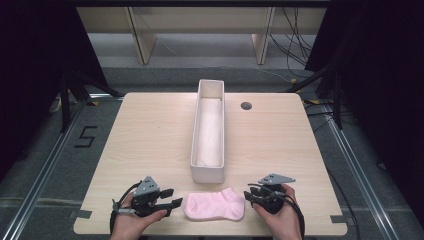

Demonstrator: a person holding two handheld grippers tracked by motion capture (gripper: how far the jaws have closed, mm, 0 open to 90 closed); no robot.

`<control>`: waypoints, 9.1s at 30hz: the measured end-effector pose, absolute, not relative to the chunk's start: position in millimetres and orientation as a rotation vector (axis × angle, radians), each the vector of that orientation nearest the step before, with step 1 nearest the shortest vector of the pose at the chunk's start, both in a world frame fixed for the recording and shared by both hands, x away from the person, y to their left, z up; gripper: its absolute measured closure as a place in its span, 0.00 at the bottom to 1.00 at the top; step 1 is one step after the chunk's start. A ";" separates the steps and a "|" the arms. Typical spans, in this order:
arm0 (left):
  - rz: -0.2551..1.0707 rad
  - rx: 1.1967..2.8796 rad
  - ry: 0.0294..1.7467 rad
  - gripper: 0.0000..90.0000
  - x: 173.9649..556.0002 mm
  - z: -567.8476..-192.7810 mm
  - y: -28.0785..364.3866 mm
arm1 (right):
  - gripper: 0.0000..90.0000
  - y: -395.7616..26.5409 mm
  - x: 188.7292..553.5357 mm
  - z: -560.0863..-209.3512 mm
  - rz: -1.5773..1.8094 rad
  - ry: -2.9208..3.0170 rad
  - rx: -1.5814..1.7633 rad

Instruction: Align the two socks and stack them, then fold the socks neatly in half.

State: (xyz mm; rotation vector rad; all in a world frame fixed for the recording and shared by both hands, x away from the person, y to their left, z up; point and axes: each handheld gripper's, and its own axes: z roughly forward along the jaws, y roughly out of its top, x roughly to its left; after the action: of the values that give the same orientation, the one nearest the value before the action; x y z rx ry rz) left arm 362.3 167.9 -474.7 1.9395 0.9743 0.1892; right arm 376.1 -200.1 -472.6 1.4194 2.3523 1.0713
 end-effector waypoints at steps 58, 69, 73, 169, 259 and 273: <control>0.054 2.093 0.991 0.94 369.7 -490.0 140.7 | 0.85 -178.8 379.9 -487.5 0.981 2.449 1.540; 0.026 2.050 0.999 0.92 370.0 -469.7 146.9 | 0.85 -167.2 377.8 -489.3 1.009 2.425 1.530; 0.034 2.052 0.991 0.91 369.5 -462.0 148.4 | 0.86 -161.1 376.9 -490.0 1.015 2.430 1.541; -0.001 1.999 0.805 0.70 363.9 -469.9 67.7 | 0.89 -145.8 372.1 -486.2 1.127 2.447 1.481; 0.141 2.165 0.857 0.85 367.9 -492.7 102.8 | 0.87 -125.7 362.3 -487.3 1.099 2.587 1.243; 0.149 2.074 0.903 0.63 361.8 -485.6 111.5 | 0.80 -138.4 360.6 -481.7 1.212 2.519 1.295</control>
State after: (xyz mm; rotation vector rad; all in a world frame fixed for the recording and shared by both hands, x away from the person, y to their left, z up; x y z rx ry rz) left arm 361.8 111.5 -485.6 2.0738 0.9032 0.1490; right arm 360.6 -138.4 -481.7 1.2952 2.5190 1.2116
